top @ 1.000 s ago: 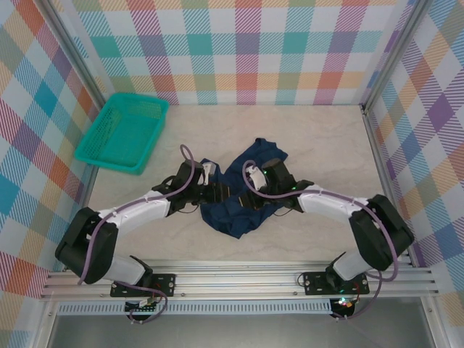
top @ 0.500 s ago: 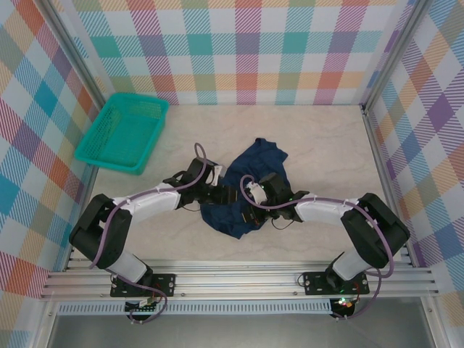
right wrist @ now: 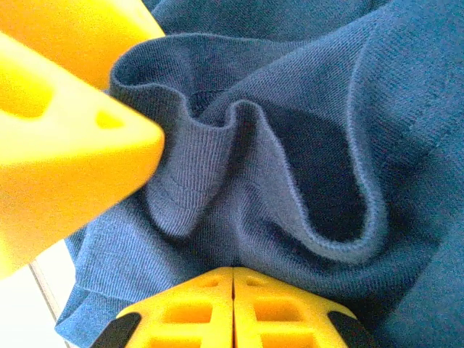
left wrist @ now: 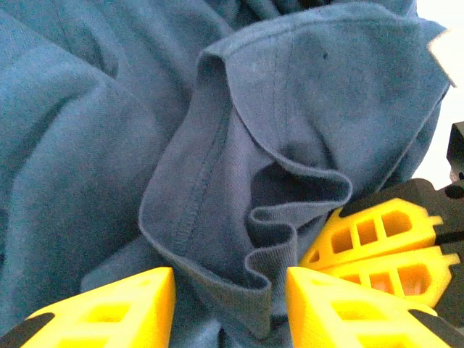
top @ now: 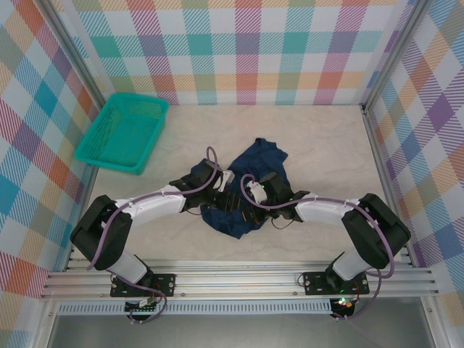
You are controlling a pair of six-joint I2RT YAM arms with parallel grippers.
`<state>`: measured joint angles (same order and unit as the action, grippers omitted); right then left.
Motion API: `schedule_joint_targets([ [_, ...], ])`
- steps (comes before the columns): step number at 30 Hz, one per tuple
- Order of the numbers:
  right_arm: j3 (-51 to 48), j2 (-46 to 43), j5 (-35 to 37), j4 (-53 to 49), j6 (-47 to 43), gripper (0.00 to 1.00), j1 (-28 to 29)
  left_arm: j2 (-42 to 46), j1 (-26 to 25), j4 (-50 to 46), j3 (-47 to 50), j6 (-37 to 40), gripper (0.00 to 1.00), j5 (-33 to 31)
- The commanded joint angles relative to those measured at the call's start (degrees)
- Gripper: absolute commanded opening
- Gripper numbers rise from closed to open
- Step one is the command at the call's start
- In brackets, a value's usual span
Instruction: Fold the inside-out t-shirt
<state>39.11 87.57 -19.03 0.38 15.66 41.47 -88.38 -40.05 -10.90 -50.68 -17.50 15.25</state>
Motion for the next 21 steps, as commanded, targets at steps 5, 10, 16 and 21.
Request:
schedule_joint_targets([
  [5,0.36,-1.79,0.25,0.33,0.11,0.07,0.38,-1.63,-0.53,-0.97,-3.42,3.29,0.27,-1.53],
  [10,0.44,-1.79,0.39,0.31,0.07,0.07,0.37,-2.49,-0.47,-1.01,-4.07,3.74,0.18,-0.24],
  [16,0.66,-1.70,0.48,0.32,0.07,0.07,0.36,-2.35,-0.52,-2.35,-4.81,4.07,0.25,-0.39],
  [21,0.53,-1.61,0.59,0.32,-0.02,0.07,0.37,-2.98,-0.53,-3.17,-4.63,4.16,0.30,-0.52],
])
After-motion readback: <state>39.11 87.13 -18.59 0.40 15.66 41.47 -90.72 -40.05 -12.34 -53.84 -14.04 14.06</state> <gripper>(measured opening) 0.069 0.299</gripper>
